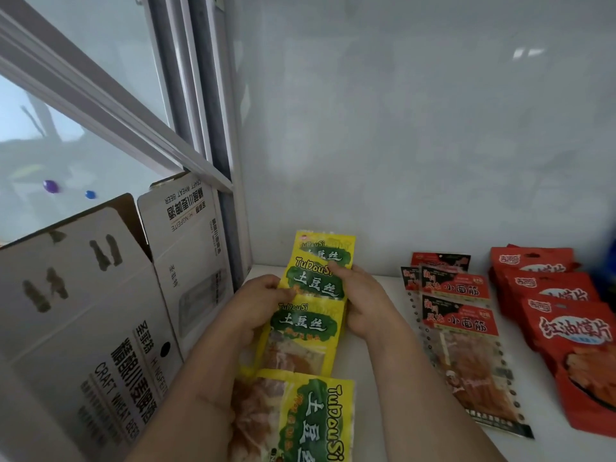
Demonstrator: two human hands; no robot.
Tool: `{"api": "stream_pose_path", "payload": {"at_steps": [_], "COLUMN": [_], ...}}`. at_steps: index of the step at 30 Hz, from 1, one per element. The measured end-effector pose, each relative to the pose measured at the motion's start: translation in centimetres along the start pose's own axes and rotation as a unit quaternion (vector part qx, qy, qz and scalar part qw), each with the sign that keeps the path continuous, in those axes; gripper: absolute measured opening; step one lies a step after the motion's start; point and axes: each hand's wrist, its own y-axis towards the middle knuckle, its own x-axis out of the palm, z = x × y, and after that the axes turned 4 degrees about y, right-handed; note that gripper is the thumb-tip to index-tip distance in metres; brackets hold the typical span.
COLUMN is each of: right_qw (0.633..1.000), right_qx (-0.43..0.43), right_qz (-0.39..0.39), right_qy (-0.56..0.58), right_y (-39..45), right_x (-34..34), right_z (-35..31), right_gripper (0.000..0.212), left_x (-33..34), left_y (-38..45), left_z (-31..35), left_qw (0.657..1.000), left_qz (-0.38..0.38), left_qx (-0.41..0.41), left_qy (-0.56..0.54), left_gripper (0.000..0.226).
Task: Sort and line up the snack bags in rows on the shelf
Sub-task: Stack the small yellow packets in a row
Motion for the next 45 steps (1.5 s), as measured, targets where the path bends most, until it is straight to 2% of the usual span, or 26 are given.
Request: {"api": "stream_pose_path", "payload": {"at_steps": [4,8,12,17,21,25,31,35,38,42,45], "right_qw": [0.998,0.998,0.998,0.999,0.999,0.99,0.979,0.978,0.971,0.963,0.965], "right_qx": [0.045,0.04,0.041,0.015,-0.028,-0.109,-0.139,-0.156,-0.164,-0.163,-0.18], "right_qz": [-0.031,-0.044,-0.047,-0.05,-0.019,0.057,0.082,0.066,0.1,0.133,0.121], "right_qy": [0.022,0.015,0.01,0.01,0.001,-0.066,-0.122,-0.122,-0.144,-0.167,-0.147], "right_y": [-0.4,-1.0,-1.5,-1.4,-1.4,-0.2,2.0,2.7,3.5,4.2,4.3], "right_x": [-0.6,-1.1,-1.0,-1.6,-1.8,-1.8,-2.5,-2.7,-3.0,-2.7,-2.6], "right_z": [0.4,0.4,0.3,0.3,-0.1,-1.0,-2.5,-2.3,-1.8,-1.7,-1.3], "right_gripper": [0.04,0.035,0.03,0.029,0.023,0.015,0.013,0.021,0.026,0.045,0.038], "left_x": [-0.2,-0.6,-0.5,-0.7,-0.8,-1.2,-0.7,0.1,1.3,3.3,4.5], "left_y": [0.1,0.3,0.1,0.6,0.5,0.2,1.5,2.7,3.3,3.5,3.5], "left_z": [-0.2,-0.2,0.0,0.3,0.3,0.4,1.2,2.3,2.7,1.6,1.4], "left_qw": [0.998,0.993,0.988,0.983,0.984,0.99,0.986,0.989,0.991,0.991,0.99], "left_qz": [0.002,0.016,-0.004,0.023,0.03,-0.021,-0.043,-0.032,-0.031,-0.029,0.0], "left_qx": [-0.023,-0.044,-0.041,-0.02,-0.02,-0.05,-0.079,-0.061,-0.057,-0.052,-0.035], "left_qy": [-0.067,-0.107,-0.146,-0.181,-0.173,-0.131,-0.143,-0.134,-0.119,-0.118,-0.135], "left_gripper": [0.014,0.022,0.015,0.003,0.005,0.017,0.011,0.011,0.014,0.019,0.019]}}
